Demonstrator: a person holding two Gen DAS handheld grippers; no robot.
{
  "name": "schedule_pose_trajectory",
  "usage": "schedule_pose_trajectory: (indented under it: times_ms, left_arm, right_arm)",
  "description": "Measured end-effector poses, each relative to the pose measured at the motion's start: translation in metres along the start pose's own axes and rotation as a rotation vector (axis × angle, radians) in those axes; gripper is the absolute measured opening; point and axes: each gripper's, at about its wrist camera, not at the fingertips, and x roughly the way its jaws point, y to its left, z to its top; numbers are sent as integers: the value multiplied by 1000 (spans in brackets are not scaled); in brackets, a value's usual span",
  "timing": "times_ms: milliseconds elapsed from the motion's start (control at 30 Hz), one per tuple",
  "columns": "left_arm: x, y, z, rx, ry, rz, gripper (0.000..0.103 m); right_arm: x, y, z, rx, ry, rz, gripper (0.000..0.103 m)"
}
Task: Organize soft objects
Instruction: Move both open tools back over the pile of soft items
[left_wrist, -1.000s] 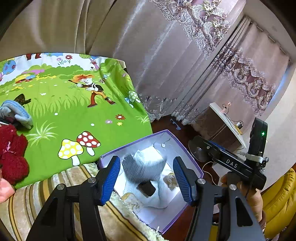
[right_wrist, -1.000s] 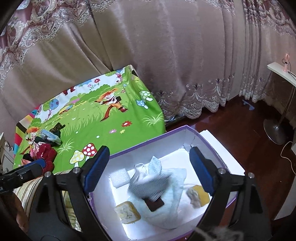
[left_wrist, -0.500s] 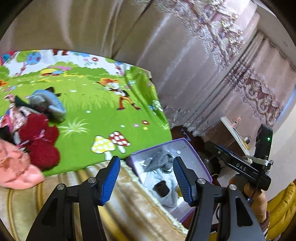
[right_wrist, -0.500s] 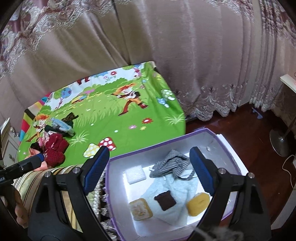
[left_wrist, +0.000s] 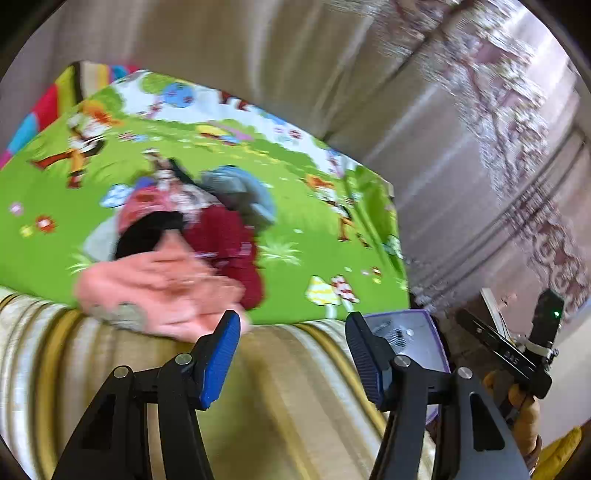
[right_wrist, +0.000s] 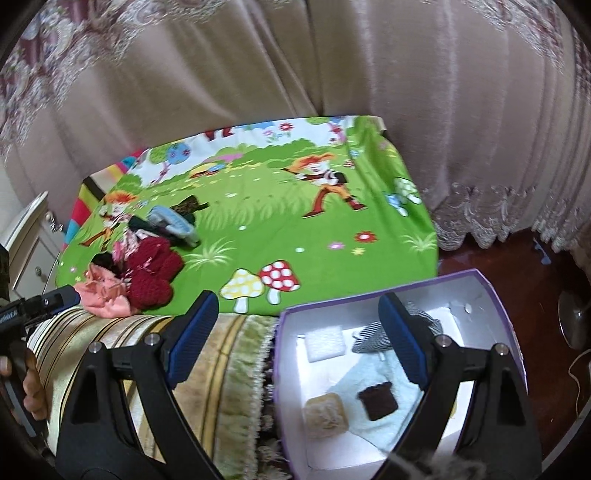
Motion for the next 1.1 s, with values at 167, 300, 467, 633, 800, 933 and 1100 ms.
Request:
schedule_pose_trajectory:
  times_ms: [167, 300, 467, 633, 800, 933, 1100]
  left_arm:
    - [-12, 31, 5, -52, -12, 54, 60]
    - [-16, 50, 9, -85, -11, 97, 61]
    - [-18, 68, 15, -108, -12, 147, 61]
    - [-15, 85, 18, -129, 19, 198, 68]
    - [-5, 99, 22, -164, 67, 223, 75]
    - [9, 106, 26, -177, 120, 234, 75]
    - [30, 115, 32, -192, 198, 201, 76]
  right_arm:
    - [6, 20, 3, -38, 10, 36, 90]
    - [14, 34, 5, -59, 25, 63, 90]
    - [30, 53, 8, -88, 50, 102, 90]
    - [47, 79, 12, -130, 76, 148, 90]
    - [63, 103, 16, -171, 99, 191, 90]
    - [76, 121, 18, -199, 118, 216, 90]
    - [94, 140, 18, -236, 158, 242, 90]
